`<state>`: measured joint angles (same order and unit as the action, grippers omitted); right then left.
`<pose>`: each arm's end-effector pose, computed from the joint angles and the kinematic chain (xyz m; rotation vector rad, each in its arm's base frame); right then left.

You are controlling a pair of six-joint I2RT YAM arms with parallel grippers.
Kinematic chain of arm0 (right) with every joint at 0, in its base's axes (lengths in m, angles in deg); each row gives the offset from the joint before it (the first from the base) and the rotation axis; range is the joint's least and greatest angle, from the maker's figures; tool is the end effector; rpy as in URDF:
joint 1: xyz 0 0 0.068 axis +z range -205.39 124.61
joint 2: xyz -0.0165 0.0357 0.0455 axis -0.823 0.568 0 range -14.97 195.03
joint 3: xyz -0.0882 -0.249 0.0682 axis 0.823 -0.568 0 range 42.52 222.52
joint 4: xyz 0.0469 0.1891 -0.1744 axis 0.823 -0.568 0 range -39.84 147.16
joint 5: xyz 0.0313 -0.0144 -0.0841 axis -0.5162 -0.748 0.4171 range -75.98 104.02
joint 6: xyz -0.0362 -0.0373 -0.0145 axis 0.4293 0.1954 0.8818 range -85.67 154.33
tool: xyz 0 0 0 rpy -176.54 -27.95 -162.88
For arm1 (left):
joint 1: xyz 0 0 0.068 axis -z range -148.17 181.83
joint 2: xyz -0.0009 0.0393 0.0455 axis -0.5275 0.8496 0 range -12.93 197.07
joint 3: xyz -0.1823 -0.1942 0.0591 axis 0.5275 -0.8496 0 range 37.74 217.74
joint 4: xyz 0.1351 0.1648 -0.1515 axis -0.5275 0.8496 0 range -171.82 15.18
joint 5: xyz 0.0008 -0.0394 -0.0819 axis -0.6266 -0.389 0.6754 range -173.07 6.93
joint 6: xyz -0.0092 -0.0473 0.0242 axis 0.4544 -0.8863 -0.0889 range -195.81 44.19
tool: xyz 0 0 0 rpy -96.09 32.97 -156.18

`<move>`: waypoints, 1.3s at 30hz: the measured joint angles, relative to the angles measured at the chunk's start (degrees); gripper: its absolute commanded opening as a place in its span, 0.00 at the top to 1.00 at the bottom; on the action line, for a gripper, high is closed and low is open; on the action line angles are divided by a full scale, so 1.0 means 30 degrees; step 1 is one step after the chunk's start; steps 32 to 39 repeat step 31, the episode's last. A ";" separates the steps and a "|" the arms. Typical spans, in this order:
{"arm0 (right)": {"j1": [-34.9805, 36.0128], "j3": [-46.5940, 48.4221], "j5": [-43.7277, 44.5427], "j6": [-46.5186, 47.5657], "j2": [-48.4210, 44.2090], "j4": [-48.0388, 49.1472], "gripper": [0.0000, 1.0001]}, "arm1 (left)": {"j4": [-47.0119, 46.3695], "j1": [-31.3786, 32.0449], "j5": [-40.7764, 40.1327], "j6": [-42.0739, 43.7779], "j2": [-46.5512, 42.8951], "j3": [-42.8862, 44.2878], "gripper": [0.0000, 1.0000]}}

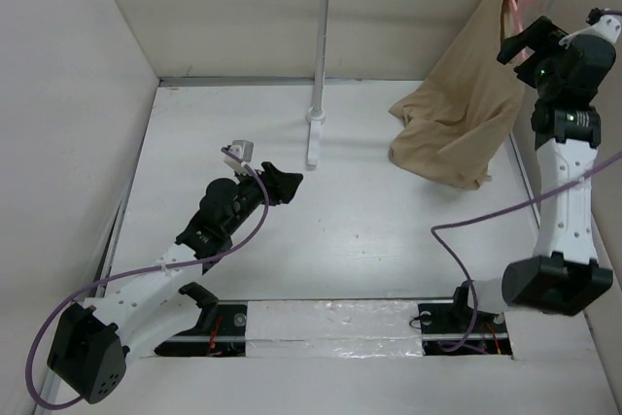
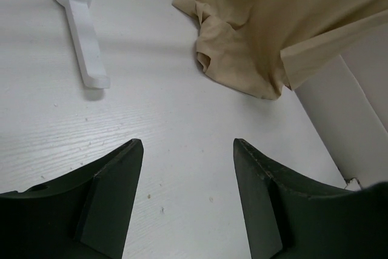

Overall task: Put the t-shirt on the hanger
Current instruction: Place the hanger at the clothesline, then reset both arms

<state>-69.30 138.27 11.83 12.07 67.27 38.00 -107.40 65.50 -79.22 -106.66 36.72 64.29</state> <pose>0.3086 -0.0752 0.4798 0.4912 1.5976 0.1421 0.1712 -0.1170 0.2785 0.0957 1.6019 -0.9394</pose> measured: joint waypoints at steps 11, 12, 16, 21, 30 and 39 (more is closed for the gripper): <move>0.4299 -1.3318 -0.5952 -0.1945 -1.3398 0.6688 0.00 | 0.0219 0.0000 -0.1625 0.0364 -0.1719 -0.0240 0.40; 0.4962 -1.4549 -0.6652 -0.2025 -1.4280 0.6921 0.00 | 0.0219 0.0000 -0.1865 0.0401 -0.2018 -0.0328 0.40; 0.6921 -1.8615 -0.7919 -0.2149 -1.6444 0.6980 0.00 | 0.0313 0.0000 -0.2630 0.0379 -0.3024 -0.0648 0.41; 0.8874 -2.2571 -0.8029 -0.2237 -1.8651 0.5894 0.00 | 0.0860 0.0000 -0.2965 -0.0328 -0.4167 -0.1020 0.41; 1.0550 -2.4217 -0.6892 -0.2229 -2.1398 0.4277 0.00 | 0.2353 0.0000 -0.3162 -0.1421 -0.5340 -0.1064 0.35; 1.0550 -2.4174 -0.6827 -0.2229 -2.1405 0.4248 0.00 | 0.2484 0.0000 -0.3155 -0.1515 -0.5275 -0.1064 0.33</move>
